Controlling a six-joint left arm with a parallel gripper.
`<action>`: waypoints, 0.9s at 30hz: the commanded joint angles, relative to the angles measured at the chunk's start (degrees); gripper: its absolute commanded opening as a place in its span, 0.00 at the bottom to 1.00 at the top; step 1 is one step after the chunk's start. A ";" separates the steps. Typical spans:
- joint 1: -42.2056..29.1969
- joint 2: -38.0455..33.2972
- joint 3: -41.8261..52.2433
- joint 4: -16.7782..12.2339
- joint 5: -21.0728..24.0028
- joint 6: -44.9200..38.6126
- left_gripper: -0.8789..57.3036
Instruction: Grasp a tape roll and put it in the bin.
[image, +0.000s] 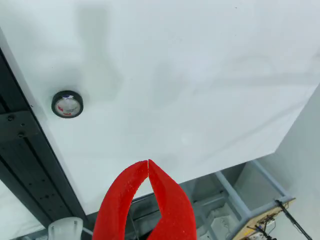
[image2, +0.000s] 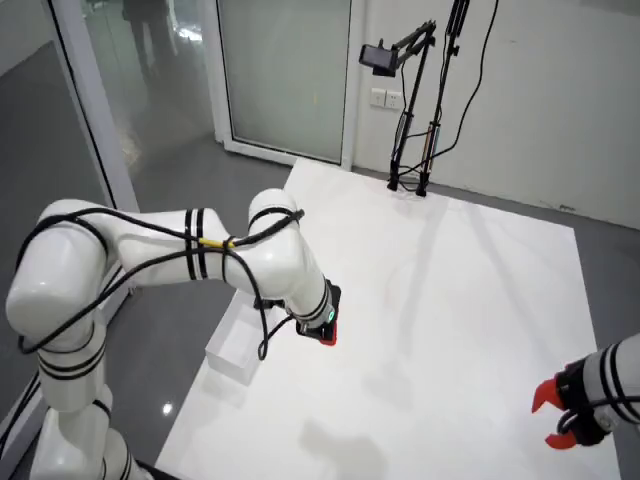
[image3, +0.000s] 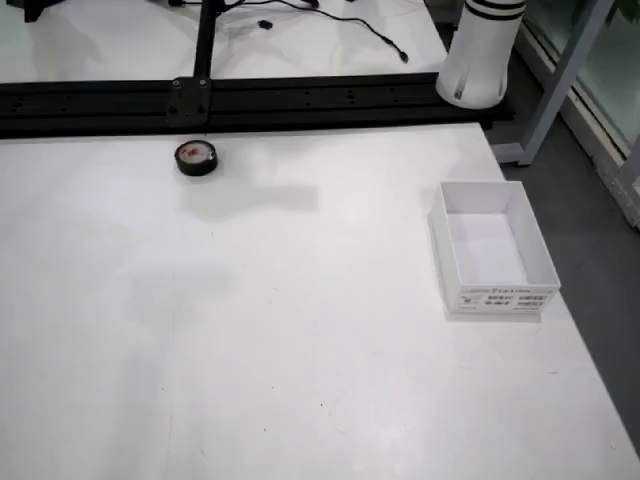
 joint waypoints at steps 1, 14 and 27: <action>0.00 0.00 0.00 0.00 0.00 0.00 0.02; 0.00 0.00 0.00 0.00 0.00 0.00 0.02; 0.79 -0.17 0.27 0.00 1.76 0.00 0.01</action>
